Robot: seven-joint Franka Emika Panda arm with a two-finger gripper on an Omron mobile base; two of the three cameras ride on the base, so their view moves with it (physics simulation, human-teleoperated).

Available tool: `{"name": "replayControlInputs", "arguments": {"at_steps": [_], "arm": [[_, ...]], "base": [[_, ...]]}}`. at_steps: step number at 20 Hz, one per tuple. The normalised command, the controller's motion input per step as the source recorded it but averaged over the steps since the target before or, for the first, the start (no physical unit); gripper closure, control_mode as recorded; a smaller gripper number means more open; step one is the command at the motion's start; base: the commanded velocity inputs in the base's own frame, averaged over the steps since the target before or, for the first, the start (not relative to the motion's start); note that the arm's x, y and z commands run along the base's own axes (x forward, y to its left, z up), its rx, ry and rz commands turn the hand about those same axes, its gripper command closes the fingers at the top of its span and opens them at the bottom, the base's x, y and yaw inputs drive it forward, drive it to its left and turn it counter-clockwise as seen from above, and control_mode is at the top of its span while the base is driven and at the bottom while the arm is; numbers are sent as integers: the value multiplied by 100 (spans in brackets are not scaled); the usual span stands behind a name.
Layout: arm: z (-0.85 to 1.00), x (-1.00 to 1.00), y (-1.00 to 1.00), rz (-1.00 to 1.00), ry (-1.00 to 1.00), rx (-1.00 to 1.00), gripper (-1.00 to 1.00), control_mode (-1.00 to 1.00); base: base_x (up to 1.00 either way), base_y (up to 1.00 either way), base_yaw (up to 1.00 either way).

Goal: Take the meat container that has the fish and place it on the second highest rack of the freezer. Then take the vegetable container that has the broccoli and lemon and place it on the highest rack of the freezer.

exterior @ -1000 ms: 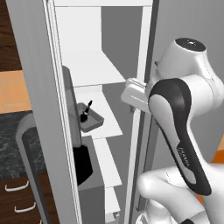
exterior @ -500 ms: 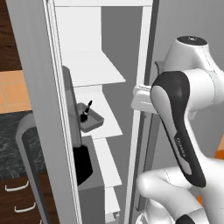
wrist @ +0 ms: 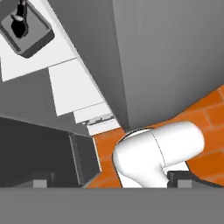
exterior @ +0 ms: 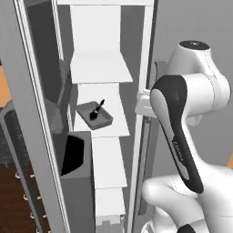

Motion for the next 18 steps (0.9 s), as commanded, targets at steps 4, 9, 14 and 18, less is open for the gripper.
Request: {"name": "replayControlInputs", "arguments": {"at_steps": [4, 9, 14, 18], "arm": [[0, 0, 0, 0, 0, 0, -100, 100], [0, 0, 0, 0, 0, 0, -100, 100], [0, 0, 0, 0, 0, 0, -100, 100], [0, 0, 0, 0, 0, 0, -100, 100]], "base": [[-5, -12, 85], [-33, 1, 98], [-8, 32, 99], [-3, 55, 93]]}}
